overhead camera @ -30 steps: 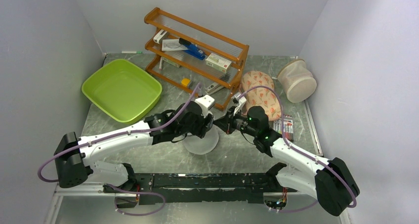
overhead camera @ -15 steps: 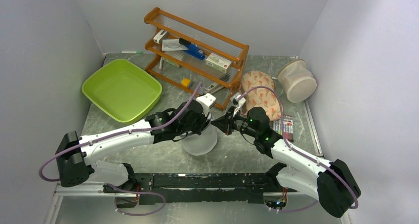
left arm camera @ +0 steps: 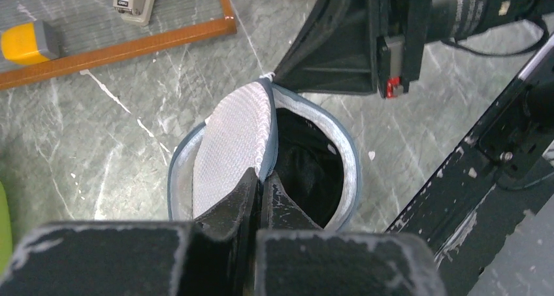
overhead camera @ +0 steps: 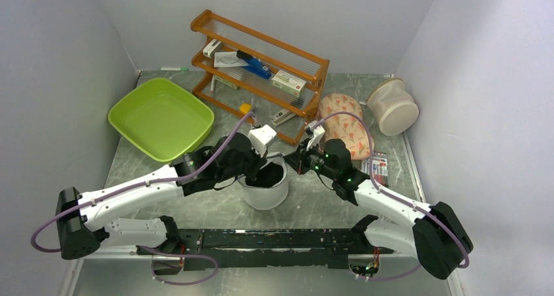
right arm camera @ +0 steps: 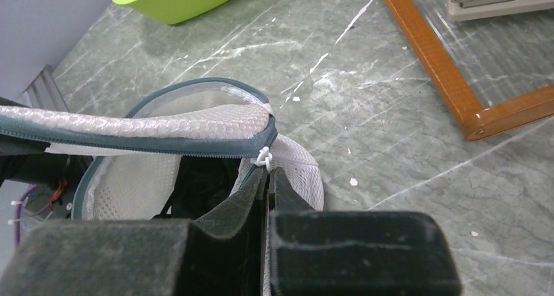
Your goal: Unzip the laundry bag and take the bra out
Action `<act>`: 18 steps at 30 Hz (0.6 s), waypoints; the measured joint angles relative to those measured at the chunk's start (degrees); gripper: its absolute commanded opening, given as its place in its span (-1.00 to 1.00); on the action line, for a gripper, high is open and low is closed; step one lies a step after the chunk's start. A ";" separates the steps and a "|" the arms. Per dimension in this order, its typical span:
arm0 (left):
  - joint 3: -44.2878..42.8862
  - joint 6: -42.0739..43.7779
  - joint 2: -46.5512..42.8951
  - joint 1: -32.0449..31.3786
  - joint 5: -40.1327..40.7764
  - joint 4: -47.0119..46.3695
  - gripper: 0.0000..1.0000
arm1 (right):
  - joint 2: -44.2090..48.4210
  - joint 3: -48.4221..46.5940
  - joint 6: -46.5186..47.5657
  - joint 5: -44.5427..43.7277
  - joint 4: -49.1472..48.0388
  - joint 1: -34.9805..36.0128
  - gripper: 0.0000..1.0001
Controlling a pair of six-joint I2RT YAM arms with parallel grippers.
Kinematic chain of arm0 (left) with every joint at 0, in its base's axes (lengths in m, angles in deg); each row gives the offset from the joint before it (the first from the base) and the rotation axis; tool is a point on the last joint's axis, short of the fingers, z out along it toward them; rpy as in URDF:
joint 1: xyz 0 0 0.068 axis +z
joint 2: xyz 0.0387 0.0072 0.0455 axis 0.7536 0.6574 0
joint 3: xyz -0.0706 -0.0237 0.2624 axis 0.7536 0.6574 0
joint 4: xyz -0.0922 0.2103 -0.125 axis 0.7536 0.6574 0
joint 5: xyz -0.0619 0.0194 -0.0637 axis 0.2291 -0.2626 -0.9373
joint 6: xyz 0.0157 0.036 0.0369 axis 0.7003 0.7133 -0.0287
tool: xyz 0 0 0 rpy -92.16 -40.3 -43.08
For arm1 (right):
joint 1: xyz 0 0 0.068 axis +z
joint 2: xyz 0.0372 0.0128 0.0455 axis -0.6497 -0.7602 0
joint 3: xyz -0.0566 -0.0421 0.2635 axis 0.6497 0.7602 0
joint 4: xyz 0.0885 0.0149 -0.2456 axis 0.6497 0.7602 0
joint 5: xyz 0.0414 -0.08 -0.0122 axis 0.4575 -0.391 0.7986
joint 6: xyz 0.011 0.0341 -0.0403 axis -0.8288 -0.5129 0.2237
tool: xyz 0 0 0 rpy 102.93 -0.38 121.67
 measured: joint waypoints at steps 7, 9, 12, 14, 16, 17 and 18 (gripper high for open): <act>-0.63 3.34 -1.33 -0.04 -2.93 3.10 -0.86 | -2.60 -1.68 4.52 3.15 -0.24 -0.02 -1.00; -0.66 3.56 -2.93 -0.04 -3.65 3.72 -0.86 | -3.41 -1.97 5.68 5.35 -0.85 -0.02 -1.00; -0.66 3.78 -5.51 -0.07 -4.81 3.98 -0.86 | -4.35 -1.97 6.73 10.29 -2.73 -0.04 -1.00; -0.74 3.98 -6.73 -0.07 -5.64 3.96 -0.86 | -4.59 -1.97 6.86 12.20 -3.50 -0.09 -1.00; -1.42 4.24 -6.95 -0.09 -6.40 4.07 -0.86 | -4.94 -1.97 6.97 13.77 -4.48 -0.13 -1.00; -2.14 4.44 -6.69 -0.09 -7.04 4.07 -0.87 | -5.09 -1.95 6.99 14.25 -4.94 -0.13 -1.00; -2.82 4.66 -6.43 -0.09 -7.67 4.07 -0.86 | -5.29 -1.95 6.99 14.73 -5.42 -0.15 -1.00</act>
